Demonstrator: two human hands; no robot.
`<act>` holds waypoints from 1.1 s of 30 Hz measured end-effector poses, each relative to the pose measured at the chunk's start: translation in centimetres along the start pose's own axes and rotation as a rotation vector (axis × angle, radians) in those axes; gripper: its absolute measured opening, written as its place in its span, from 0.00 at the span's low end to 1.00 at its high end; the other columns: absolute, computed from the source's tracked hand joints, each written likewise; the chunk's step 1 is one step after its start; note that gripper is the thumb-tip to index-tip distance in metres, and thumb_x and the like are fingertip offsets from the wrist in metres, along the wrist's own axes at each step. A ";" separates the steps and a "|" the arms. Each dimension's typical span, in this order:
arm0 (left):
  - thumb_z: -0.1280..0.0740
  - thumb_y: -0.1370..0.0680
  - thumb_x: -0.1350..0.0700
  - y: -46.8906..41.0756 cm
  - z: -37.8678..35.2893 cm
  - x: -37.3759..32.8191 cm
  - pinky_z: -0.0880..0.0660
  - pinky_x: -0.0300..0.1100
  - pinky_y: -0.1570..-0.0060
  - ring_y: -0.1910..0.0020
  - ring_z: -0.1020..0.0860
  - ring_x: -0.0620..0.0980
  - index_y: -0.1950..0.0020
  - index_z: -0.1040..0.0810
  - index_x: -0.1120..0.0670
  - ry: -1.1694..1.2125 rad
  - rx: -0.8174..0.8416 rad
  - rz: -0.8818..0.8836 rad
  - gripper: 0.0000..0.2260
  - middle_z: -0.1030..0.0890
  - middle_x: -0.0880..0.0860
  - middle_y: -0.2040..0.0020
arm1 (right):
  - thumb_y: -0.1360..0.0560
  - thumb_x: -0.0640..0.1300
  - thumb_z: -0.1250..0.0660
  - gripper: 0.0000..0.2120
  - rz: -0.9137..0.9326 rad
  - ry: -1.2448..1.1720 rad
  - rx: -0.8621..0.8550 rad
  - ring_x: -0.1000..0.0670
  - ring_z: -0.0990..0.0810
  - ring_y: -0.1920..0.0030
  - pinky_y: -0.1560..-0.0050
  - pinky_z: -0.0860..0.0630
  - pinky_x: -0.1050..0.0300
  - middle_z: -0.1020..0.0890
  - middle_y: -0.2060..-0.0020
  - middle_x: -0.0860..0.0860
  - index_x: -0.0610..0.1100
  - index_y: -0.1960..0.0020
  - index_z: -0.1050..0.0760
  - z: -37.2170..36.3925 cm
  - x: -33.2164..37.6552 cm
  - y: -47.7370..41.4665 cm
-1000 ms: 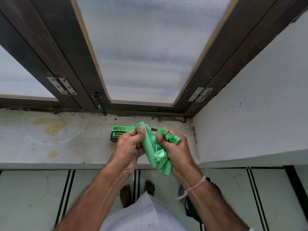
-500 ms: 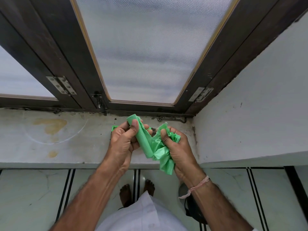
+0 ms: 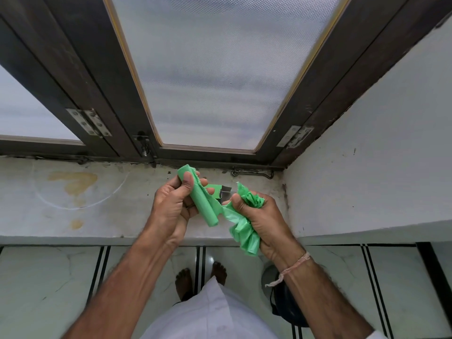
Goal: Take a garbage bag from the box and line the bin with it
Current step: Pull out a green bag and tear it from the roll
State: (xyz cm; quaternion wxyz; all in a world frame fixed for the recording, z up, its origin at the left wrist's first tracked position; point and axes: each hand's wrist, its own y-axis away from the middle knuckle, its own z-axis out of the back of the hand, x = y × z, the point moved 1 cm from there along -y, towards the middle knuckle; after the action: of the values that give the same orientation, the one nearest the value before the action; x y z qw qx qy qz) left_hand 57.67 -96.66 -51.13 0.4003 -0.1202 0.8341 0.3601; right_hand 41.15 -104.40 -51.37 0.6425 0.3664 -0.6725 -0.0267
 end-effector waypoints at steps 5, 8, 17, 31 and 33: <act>0.35 0.17 0.53 -0.2 0.7 -0.3 0.16 0.45 0.64 0.63 0.13 0.49 0.48 0.20 0.55 0.088 -0.063 0.023 0.07 0.14 0.51 0.60 | 0.34 0.47 0.23 0.08 0.014 -0.013 -0.007 0.49 0.16 0.59 0.57 0.19 0.53 0.14 0.64 0.51 0.45 0.58 0.16 0.6 0.1 -0.1; 0.35 0.17 0.53 -0.6 1.5 -0.8 0.15 0.46 0.62 0.62 0.13 0.49 0.49 0.21 0.55 0.099 -0.085 -0.002 0.07 0.14 0.51 0.60 | 0.33 0.49 0.24 0.12 0.022 0.013 -0.037 0.50 0.17 0.57 0.58 0.18 0.56 0.14 0.63 0.52 0.44 0.53 0.16 1.8 0.0 -0.3; 0.30 0.23 0.54 0.2 -0.2 0.5 0.15 0.45 0.60 0.57 0.13 0.51 0.41 0.21 0.60 0.086 -0.018 0.069 0.15 0.14 0.59 0.46 | 0.35 0.80 0.37 0.34 0.209 0.609 0.075 0.58 0.16 0.55 0.53 0.15 0.50 0.16 0.48 0.60 0.63 0.36 0.20 0.1 -0.7 1.4; 0.23 0.32 0.37 -2.4 4.7 1.3 0.30 0.60 0.35 0.24 0.35 0.59 0.26 0.26 0.43 -1.586 -0.086 -0.481 0.35 0.30 0.55 0.25 | 0.27 0.48 0.22 0.07 0.296 0.236 -0.309 0.40 0.14 0.53 0.51 0.17 0.44 0.12 0.59 0.48 0.53 0.49 0.13 4.2 -1.8 0.7; 0.22 0.31 0.40 -3.0 5.7 1.7 0.28 0.60 0.37 0.25 0.33 0.60 0.27 0.25 0.43 -1.628 -0.032 -0.425 0.34 0.28 0.55 0.26 | 0.28 0.49 0.22 0.06 0.296 0.280 -0.322 0.40 0.14 0.54 0.50 0.17 0.41 0.12 0.60 0.48 0.53 0.51 0.14 5.2 -2.2 0.5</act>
State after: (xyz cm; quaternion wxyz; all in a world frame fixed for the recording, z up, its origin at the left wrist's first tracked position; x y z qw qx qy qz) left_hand 61.34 -94.65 -56.26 0.9344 0.0171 0.2396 0.2630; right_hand 36.16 -105.13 -53.89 0.7762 0.1571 -0.6105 0.0116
